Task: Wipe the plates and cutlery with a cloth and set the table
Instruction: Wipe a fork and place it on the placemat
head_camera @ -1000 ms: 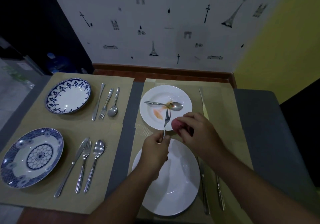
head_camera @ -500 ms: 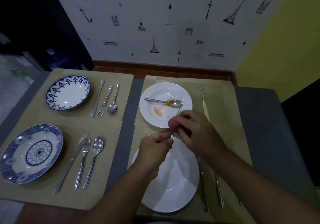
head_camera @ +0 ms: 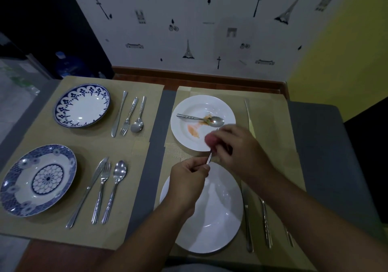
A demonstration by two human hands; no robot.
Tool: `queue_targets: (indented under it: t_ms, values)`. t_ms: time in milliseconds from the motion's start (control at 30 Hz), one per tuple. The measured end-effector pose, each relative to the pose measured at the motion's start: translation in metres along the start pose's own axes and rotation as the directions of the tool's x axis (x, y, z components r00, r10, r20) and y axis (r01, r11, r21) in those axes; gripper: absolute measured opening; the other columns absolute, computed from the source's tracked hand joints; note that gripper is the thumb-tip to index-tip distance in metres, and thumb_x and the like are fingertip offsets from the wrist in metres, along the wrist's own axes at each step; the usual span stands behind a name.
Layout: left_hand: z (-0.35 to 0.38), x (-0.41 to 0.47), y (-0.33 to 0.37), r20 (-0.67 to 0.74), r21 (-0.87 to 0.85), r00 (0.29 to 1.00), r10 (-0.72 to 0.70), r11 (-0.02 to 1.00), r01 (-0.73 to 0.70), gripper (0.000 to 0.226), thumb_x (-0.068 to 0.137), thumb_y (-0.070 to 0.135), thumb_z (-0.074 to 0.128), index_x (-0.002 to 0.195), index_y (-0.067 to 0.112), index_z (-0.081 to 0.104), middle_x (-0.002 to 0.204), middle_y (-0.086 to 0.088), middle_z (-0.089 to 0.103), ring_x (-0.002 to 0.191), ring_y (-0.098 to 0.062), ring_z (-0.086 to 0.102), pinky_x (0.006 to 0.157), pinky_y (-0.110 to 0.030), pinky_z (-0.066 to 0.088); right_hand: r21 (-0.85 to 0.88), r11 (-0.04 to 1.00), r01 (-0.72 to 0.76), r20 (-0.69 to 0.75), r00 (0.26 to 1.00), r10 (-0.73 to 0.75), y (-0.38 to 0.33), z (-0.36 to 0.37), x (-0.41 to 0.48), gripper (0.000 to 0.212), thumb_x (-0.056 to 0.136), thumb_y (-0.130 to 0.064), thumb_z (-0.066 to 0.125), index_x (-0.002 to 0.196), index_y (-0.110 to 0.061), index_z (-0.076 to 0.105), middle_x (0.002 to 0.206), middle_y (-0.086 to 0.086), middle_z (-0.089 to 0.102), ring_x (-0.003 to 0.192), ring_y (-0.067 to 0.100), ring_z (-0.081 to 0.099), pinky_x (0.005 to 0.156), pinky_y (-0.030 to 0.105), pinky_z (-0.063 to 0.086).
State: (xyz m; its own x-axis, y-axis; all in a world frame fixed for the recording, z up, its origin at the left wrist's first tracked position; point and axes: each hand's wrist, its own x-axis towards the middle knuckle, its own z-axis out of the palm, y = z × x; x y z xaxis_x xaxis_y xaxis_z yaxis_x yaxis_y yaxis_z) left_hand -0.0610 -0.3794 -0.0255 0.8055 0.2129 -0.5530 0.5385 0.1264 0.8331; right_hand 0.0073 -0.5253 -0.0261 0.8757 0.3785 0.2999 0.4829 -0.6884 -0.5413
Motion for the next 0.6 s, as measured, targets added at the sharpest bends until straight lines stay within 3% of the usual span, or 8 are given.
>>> queue_targets:
  t_ms: [100,167,267,433,600]
  values:
    - [0.000,-0.005,0.001,-0.009,0.071,0.998,0.060,0.996,-0.059,0.022,0.095,0.007,0.064,0.111,0.018,0.075,0.092,0.004,0.072,0.079,-0.012,0.065,0.066,-0.023,0.056,0.038,0.993,-0.109,-0.059,0.992,0.111,0.010,-0.010,0.023,0.028,0.089,-0.011,0.070,0.116,-0.018,0.072,0.111,0.002,0.064,0.101,0.018,0.058,0.085,0.037,0.056]
    - [0.000,-0.007,0.003,0.004,0.110,0.996,0.092,0.990,-0.092,0.022,0.097,0.009,0.061,0.111,0.022,0.073,0.097,0.006,0.072,0.084,-0.013,0.066,0.062,-0.016,0.053,0.032,0.990,-0.139,-0.070,0.988,0.141,0.016,-0.017,0.030,0.029,0.090,-0.013,0.071,0.119,-0.017,0.071,0.112,0.002,0.064,0.101,0.018,0.059,0.085,0.036,0.058]
    - [0.002,-0.004,0.002,0.015,0.151,0.994,0.110,0.982,-0.111,0.020,0.101,0.015,0.055,0.110,0.027,0.069,0.094,0.008,0.069,0.085,-0.014,0.065,0.063,-0.016,0.051,0.022,0.979,-0.202,-0.089,0.975,0.203,0.021,-0.023,0.028,0.032,0.091,-0.018,0.072,0.123,-0.017,0.069,0.115,0.001,0.064,0.103,0.016,0.058,0.086,0.028,0.057]
    - [0.001,0.007,0.003,-0.023,0.121,0.998,0.057,0.991,-0.054,0.017,0.098,0.031,0.060,0.109,0.022,0.068,0.093,-0.001,0.068,0.079,-0.018,0.062,0.057,-0.021,0.050,0.053,0.972,-0.231,-0.063,0.970,0.234,0.013,-0.022,0.009,0.039,0.089,-0.014,0.072,0.128,-0.016,0.066,0.120,0.002,0.062,0.108,0.016,0.057,0.091,0.029,0.055]
    - [0.000,0.012,0.005,-0.038,0.208,0.978,0.203,0.959,-0.191,0.019,0.103,0.029,0.050,0.121,0.031,0.054,0.098,0.008,0.066,0.081,-0.010,0.063,0.065,-0.024,0.050,0.117,0.973,-0.197,-0.008,0.980,0.200,0.003,-0.013,-0.009,0.036,0.089,-0.015,0.072,0.124,-0.020,0.069,0.116,-0.005,0.063,0.105,0.009,0.057,0.088,0.024,0.054]
